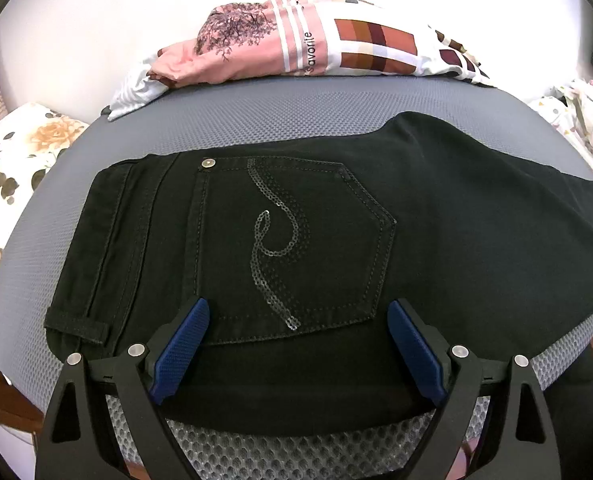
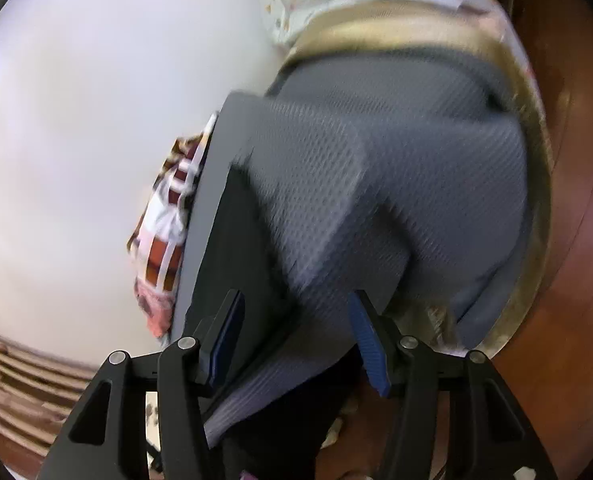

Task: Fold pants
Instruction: 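Grasp the leg hem with the right gripper and pull it straight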

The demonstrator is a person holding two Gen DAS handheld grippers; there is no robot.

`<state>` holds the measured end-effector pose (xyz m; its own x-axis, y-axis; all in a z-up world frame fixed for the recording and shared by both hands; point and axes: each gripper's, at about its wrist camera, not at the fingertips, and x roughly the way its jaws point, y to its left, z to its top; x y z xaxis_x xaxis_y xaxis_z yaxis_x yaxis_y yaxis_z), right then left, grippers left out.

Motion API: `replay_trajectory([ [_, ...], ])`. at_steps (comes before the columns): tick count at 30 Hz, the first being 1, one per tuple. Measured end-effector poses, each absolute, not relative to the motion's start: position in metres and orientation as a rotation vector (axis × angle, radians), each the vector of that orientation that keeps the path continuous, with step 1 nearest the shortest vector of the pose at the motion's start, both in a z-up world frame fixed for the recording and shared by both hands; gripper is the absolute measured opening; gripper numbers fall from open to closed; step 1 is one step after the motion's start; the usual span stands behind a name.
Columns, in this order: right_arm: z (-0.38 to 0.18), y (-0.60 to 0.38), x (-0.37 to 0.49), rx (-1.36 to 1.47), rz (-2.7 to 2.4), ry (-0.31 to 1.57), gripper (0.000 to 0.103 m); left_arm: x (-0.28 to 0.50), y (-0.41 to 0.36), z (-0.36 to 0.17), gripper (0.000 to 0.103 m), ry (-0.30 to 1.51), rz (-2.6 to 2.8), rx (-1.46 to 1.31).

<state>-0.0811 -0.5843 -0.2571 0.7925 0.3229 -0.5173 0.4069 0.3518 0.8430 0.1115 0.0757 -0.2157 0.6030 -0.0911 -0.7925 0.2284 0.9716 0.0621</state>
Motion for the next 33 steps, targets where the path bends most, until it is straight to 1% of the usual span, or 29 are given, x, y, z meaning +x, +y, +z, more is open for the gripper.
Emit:
replay_trajectory([
  [1,-0.255,-0.579,-0.075,1.217,-0.055,0.722,0.012,0.111,0.076,-0.216,0.091,0.904,-0.187,0.163],
  [2,-0.250,-0.573,-0.071,1.181,-0.064,0.742,0.010,0.111,0.076,-0.216,0.091,0.903,-0.189,0.163],
  [5,-0.239,-0.566,-0.069,1.098,-0.104,0.746,0.008,0.110,0.077,-0.215,0.091,0.899,-0.196,0.162],
  [7,-0.245,-0.566,-0.071,1.098,-0.112,0.756,0.008,0.109,0.078,-0.215,0.091,0.897,-0.199,0.160],
  [8,-0.249,-0.568,-0.074,1.128,-0.106,0.744,0.009,0.109,0.077,-0.215,0.092,0.897,-0.198,0.161],
  [9,-0.252,-0.571,-0.077,1.168,-0.108,0.727,0.013,0.109,0.077,-0.215,0.092,0.897,-0.199,0.161],
  [12,-0.248,-0.583,-0.087,1.217,-0.144,0.658,0.014,0.107,0.076,-0.216,0.093,0.895,-0.204,0.164],
  [17,-0.241,-0.585,-0.074,1.169,-0.152,0.708,0.014,0.107,0.073,-0.216,0.095,0.897,-0.210,0.171],
  [22,-0.226,-0.583,-0.072,1.081,-0.193,0.710,0.007,0.107,0.073,-0.216,0.096,0.896,-0.210,0.172],
  [27,-0.208,-0.578,-0.080,1.002,-0.218,0.700,0.003,0.107,0.072,-0.217,0.097,0.897,-0.209,0.172],
  [32,-0.216,-0.589,-0.090,1.070,-0.202,0.687,0.003,0.107,0.071,-0.218,0.098,0.897,-0.208,0.177],
  [33,-0.219,-0.590,-0.092,1.080,-0.198,0.694,0.004,0.107,0.070,-0.218,0.098,0.897,-0.208,0.176],
])
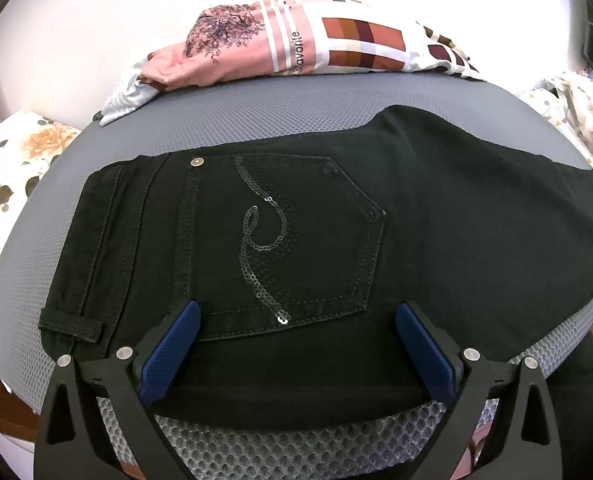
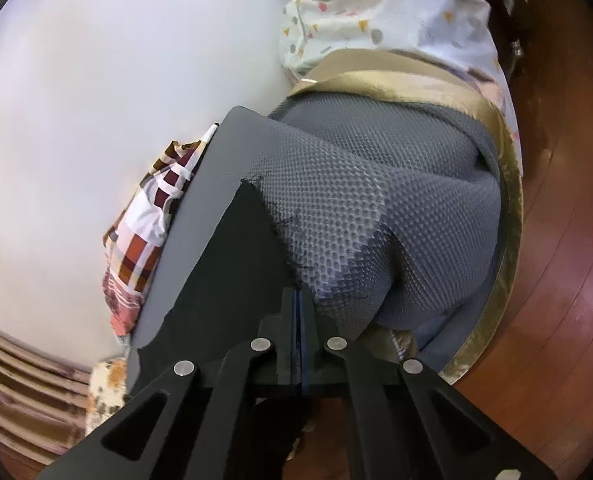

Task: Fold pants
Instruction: 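Grasp the leg hem with the right gripper and pull it straight, then hold the leg hem taut with the right gripper, keeping the leg straight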

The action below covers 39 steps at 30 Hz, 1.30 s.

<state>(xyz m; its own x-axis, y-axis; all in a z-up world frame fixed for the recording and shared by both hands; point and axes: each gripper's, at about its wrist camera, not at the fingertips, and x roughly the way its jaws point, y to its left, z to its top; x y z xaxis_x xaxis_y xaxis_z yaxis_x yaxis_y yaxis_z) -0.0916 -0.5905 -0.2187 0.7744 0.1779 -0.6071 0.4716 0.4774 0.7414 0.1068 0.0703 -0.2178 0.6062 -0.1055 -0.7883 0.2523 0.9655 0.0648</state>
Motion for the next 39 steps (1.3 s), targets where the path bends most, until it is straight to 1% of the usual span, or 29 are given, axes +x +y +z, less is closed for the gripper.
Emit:
replay_trajectory([
  [1,-0.221,-0.592,-0.093,1.097,-0.199,0.694,0.007,0.107,0.070,-0.218,0.098,0.897,-0.208,0.175],
  [4,-0.231,-0.595,-0.093,1.179,-0.185,0.684,0.007,0.107,0.070,-0.218,0.099,0.897,-0.207,0.178],
  [9,-0.228,-0.585,-0.070,1.109,-0.158,0.737,0.007,0.107,0.070,-0.218,0.099,0.897,-0.208,0.177],
  [13,-0.203,-0.569,-0.058,0.968,-0.145,0.741,0.007,0.107,0.070,-0.218,0.099,0.897,-0.208,0.177],
  [17,-0.202,-0.565,-0.055,0.965,-0.121,0.767,0.007,0.107,0.069,-0.218,0.100,0.898,-0.209,0.177],
  [20,-0.219,-0.575,-0.064,1.046,-0.159,0.760,0.007,0.107,0.068,-0.219,0.100,0.898,-0.209,0.177],
  [22,-0.226,-0.581,-0.074,1.112,-0.166,0.722,0.007,0.107,0.067,-0.219,0.100,0.898,-0.207,0.178],
  [26,-0.223,-0.583,-0.086,1.144,-0.173,0.689,0.007,0.107,0.067,-0.219,0.100,0.898,-0.206,0.177],
  [32,-0.228,-0.573,-0.077,1.194,-0.108,0.731,0.008,0.107,0.067,-0.219,0.101,0.898,-0.206,0.178],
  [35,-0.238,-0.572,-0.073,1.222,-0.116,0.748,0.012,0.107,0.067,-0.219,0.101,0.898,-0.207,0.178],
  [39,-0.245,-0.574,-0.072,1.274,-0.126,0.737,0.021,0.107,0.067,-0.219,0.101,0.898,-0.206,0.178],
])
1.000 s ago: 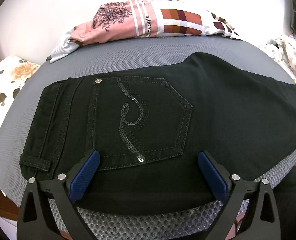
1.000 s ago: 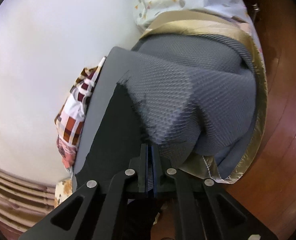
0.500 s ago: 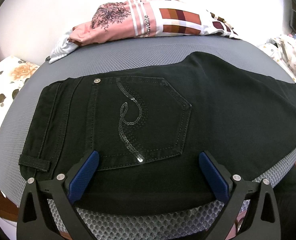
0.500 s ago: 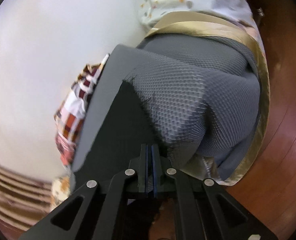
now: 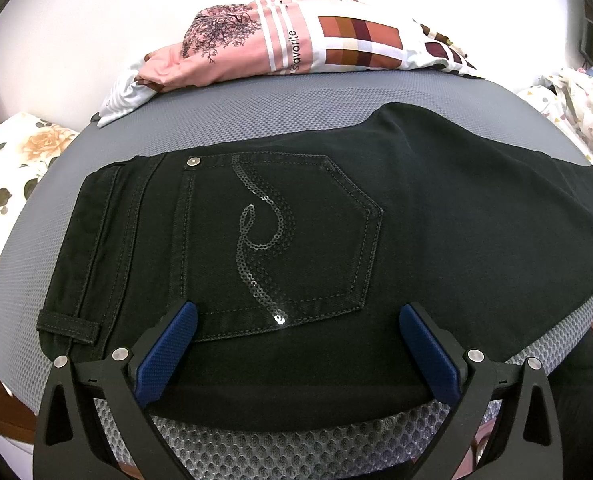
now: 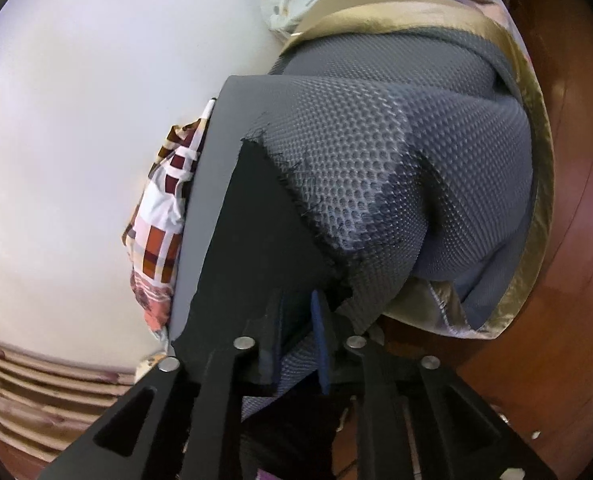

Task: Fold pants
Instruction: 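Hold the leg hem taut with the right gripper, keeping the leg straight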

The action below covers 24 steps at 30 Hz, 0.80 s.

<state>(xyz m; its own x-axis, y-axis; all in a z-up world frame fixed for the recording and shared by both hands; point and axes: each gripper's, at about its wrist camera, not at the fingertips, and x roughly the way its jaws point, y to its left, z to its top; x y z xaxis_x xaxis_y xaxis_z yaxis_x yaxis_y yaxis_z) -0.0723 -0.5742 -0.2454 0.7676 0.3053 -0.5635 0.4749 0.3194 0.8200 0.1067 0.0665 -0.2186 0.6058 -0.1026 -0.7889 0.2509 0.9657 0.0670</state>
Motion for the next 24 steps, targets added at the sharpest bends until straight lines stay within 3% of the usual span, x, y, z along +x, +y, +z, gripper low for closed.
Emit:
replay_trajectory([
  [20,-0.250,-0.575,-0.070,1.334,-0.099,0.683,0.027,0.107,0.065,-0.219,0.102,0.898,-0.204,0.177],
  [24,-0.234,-0.568,-0.063,1.240,-0.073,0.668,0.015,0.107,0.065,-0.219,0.102,0.899,-0.204,0.178],
])
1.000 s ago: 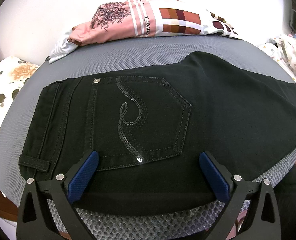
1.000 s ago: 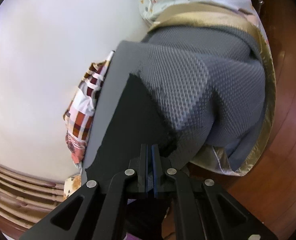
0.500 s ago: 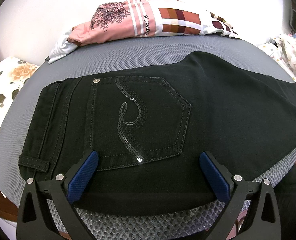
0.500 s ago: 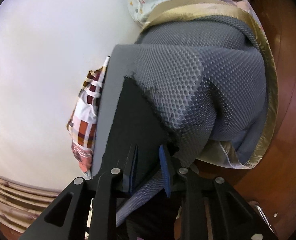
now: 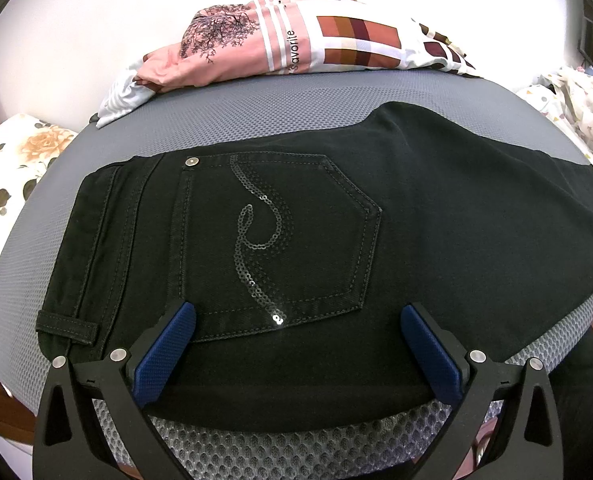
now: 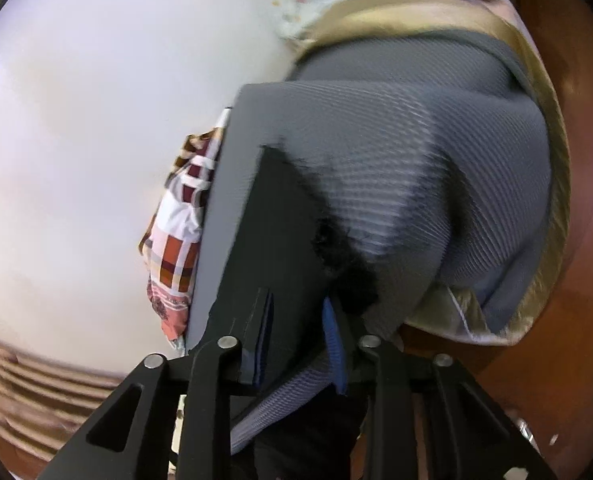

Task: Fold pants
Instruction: 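Hold the leg hem taut with the right gripper, keeping the leg straight, then carry the leg hem with the right gripper over onto the waistband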

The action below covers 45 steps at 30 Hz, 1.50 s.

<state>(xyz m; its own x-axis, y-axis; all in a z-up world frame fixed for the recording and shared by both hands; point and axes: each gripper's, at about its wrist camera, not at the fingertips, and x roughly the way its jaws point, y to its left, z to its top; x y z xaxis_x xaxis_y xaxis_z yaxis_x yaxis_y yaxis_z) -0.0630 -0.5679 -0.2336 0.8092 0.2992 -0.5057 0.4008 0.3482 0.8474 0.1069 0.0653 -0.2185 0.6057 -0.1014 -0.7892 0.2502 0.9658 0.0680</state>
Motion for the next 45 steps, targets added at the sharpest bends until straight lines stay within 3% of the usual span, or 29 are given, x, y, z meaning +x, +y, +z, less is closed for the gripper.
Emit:
replay_trajectory([
  [7,-0.250,-0.567,-0.059,1.278,-0.090,0.698,0.014,0.107,0.065,-0.219,0.102,0.899,-0.204,0.178],
  [9,-0.244,-0.562,-0.058,1.235,-0.095,0.711,0.005,0.107,0.064,-0.219,0.102,0.899,-0.204,0.179],
  [15,-0.227,-0.555,-0.071,1.291,-0.066,0.672,0.005,0.107,0.064,-0.219,0.102,0.898,-0.203,0.179],
  [18,-0.258,-0.561,-0.075,1.354,-0.081,0.730,0.005,0.107,0.064,-0.219,0.103,0.899,-0.203,0.178],
  [23,-0.282,-0.566,-0.084,1.470,-0.051,0.672,0.009,0.107,0.063,-0.219,0.103,0.899,-0.202,0.182],
  [26,-0.275,-0.570,-0.093,1.431,-0.097,0.666,0.032,0.107,0.063,-0.219,0.103,0.899,-0.201,0.180],
  [27,-0.273,-0.571,-0.096,1.421,-0.110,0.655,0.047,0.107,0.064,-0.219,0.103,0.899,-0.201,0.181],
  [28,-0.272,-0.573,-0.098,1.414,-0.109,0.645,0.056,0.107,0.063,-0.220,0.103,0.899,-0.200,0.181],
  [32,-0.269,-0.572,-0.083,1.348,-0.084,0.670,0.056,0.107,0.063,-0.220,0.103,0.899,-0.202,0.181],
  [33,-0.270,-0.572,-0.078,1.335,-0.077,0.675,0.056,0.107,0.063,-0.219,0.103,0.899,-0.202,0.182],
  [34,-0.270,-0.571,-0.074,1.333,-0.059,0.672,0.050,0.107,0.063,-0.220,0.103,0.899,-0.202,0.182],
  [35,-0.267,-0.568,-0.069,1.319,-0.030,0.663,0.039,0.107,0.063,-0.220,0.103,0.899,-0.201,0.182],
  [37,-0.251,-0.559,-0.061,1.171,-0.064,0.728,0.009,0.107,0.063,-0.220,0.103,0.899,-0.201,0.181],
  [42,-0.217,-0.555,-0.053,1.094,-0.026,0.659,0.008,0.107,0.064,-0.219,0.103,0.899,-0.204,0.183],
  [45,-0.216,-0.549,-0.034,1.016,-0.031,0.751,0.014,0.107,0.064,-0.220,0.103,0.898,-0.206,0.183],
])
